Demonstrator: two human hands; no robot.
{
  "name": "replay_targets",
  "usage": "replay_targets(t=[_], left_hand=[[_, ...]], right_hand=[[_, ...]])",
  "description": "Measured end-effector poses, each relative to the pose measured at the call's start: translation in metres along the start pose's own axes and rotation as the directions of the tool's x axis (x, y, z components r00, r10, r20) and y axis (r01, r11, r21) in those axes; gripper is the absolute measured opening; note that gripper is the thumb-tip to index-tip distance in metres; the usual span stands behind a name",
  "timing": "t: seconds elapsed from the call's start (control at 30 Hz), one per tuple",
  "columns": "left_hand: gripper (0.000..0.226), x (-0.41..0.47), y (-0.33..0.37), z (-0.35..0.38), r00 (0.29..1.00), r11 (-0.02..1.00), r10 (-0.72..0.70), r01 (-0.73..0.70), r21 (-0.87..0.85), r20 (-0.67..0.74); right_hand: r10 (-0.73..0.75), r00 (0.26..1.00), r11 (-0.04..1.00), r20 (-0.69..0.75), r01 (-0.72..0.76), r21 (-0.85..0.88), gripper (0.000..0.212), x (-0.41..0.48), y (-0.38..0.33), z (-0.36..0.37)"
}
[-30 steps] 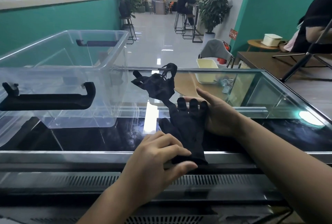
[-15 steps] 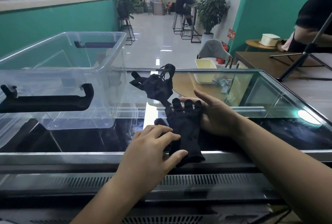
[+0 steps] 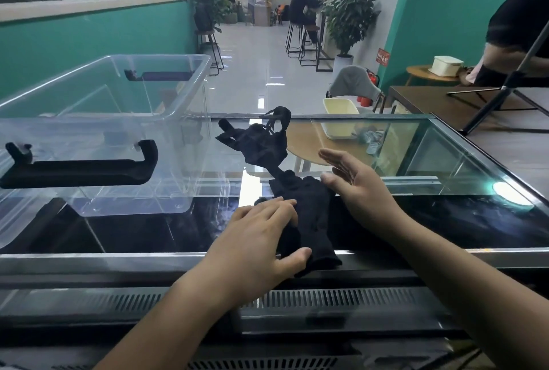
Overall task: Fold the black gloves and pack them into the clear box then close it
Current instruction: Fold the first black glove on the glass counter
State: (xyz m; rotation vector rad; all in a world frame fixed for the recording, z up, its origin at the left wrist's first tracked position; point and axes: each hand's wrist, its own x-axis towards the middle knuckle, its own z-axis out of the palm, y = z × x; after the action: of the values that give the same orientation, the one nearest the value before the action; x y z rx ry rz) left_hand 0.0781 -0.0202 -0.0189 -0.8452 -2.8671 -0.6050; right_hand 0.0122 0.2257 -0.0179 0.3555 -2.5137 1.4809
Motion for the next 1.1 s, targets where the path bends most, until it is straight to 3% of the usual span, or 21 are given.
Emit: replay_targets(t=[0.1,0.17,0.3,0.43,0.63,0.8,0.9,1.1], left_hand=[[0.038,0.005,0.000,-0.003,1.000,1.000,-0.002,0.002,-0.004,0.010],[0.039,0.006,0.000,-0.005,1.000,1.000,-0.001,0.001,-0.014,0.003],[0.043,0.006,-0.004,-0.007,1.000,0.998,-0.001,0.002,-0.066,0.013],[0.039,0.014,-0.011,-0.009,0.997,0.993,-0.020,0.012,-0.113,-0.071],[0.013,0.050,-0.030,-0.007,0.950,0.984,-0.115,0.069,-0.164,-0.291],[0.025,0.091,-0.042,-0.008,0.956,0.981,-0.184,0.163,-0.109,-0.230],[0.019,0.108,-0.046,-0.009,0.958,0.968,-0.246,0.235,-0.085,-0.146],[0.006,0.118,-0.047,-0.011,0.953,0.940,-0.291,0.267,-0.212,-0.089]], right_hand=[[-0.208,0.974,0.925,0.090,0.226,-0.304,0.047,-0.013,0.002,-0.001],[-0.246,0.950,0.848,0.195,0.308,-0.432,0.042,-0.016,0.007,0.002],[-0.114,0.977,0.804,0.180,0.197,-0.561,0.043,-0.019,0.006,0.001],[-0.093,0.991,0.827,0.095,0.130,-0.546,0.045,-0.022,0.002,0.003],[-0.014,0.995,0.899,-0.101,-0.032,-0.436,0.020,-0.017,0.007,-0.007],[0.076,0.991,0.875,-0.110,-0.119,-0.469,0.030,-0.014,0.007,-0.003],[0.137,0.983,0.853,-0.125,-0.181,-0.490,0.036,-0.009,0.007,-0.001],[0.164,0.979,0.898,-0.120,-0.198,-0.393,0.013,-0.005,0.002,-0.003]])
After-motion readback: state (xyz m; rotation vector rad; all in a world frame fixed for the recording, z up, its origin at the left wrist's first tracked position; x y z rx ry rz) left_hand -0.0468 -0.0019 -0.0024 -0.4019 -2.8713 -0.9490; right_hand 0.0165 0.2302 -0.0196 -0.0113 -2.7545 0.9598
